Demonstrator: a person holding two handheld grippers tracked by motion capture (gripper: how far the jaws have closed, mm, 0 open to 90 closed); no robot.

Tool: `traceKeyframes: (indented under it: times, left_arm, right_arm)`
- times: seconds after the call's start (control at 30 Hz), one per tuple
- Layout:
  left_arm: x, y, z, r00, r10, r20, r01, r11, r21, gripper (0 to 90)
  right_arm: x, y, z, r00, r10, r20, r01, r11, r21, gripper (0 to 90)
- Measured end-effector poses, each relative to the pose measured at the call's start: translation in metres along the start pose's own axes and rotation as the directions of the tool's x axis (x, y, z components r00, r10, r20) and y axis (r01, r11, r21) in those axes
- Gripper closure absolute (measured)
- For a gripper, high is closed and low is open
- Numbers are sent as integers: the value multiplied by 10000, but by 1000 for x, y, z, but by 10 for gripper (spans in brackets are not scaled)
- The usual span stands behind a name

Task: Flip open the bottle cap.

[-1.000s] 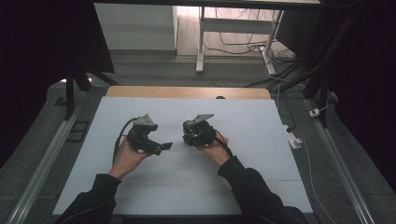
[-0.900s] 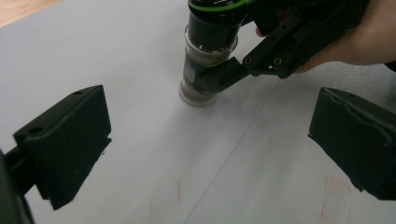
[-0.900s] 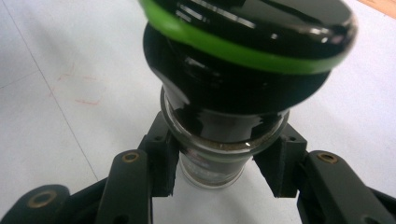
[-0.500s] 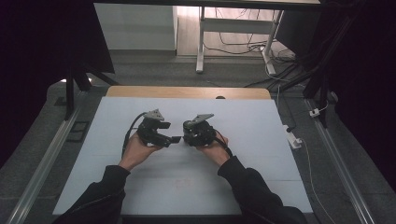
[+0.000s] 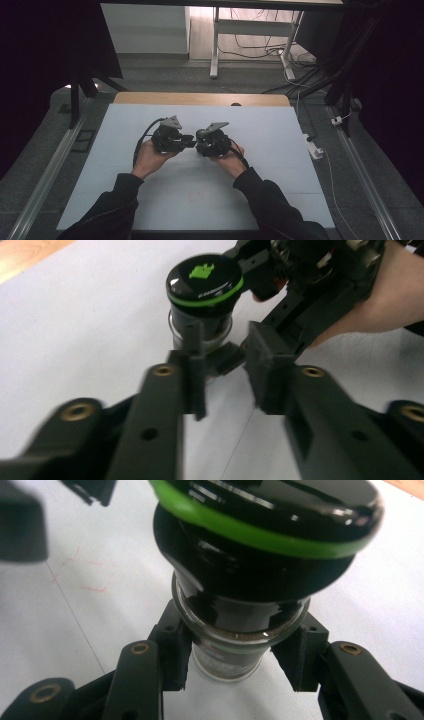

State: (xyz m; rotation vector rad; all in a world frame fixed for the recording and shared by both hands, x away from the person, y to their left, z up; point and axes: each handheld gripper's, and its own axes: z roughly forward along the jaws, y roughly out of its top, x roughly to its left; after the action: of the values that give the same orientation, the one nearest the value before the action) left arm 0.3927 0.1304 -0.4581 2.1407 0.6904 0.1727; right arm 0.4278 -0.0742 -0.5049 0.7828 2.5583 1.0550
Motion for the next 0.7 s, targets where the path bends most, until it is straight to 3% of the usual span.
traceKeyframes:
  times: [0.13,0.3,0.7]
  left_arm:
    - [0,4,1,10000,-21,-34,21,10000,-57,883]
    - [0,7,8,10000,-27,-62,29,9995,326,886]
    - [-3,13,13,9998,-148,-159,152,9994,311,887]
  right_arm:
    - [0,0,0,10000,-3,2,3,10000,8,526]
    - [0,0,0,10000,-25,9,25,10000,-2,526]
    - [-1,0,0,10000,0,16,0,10000,47,526]
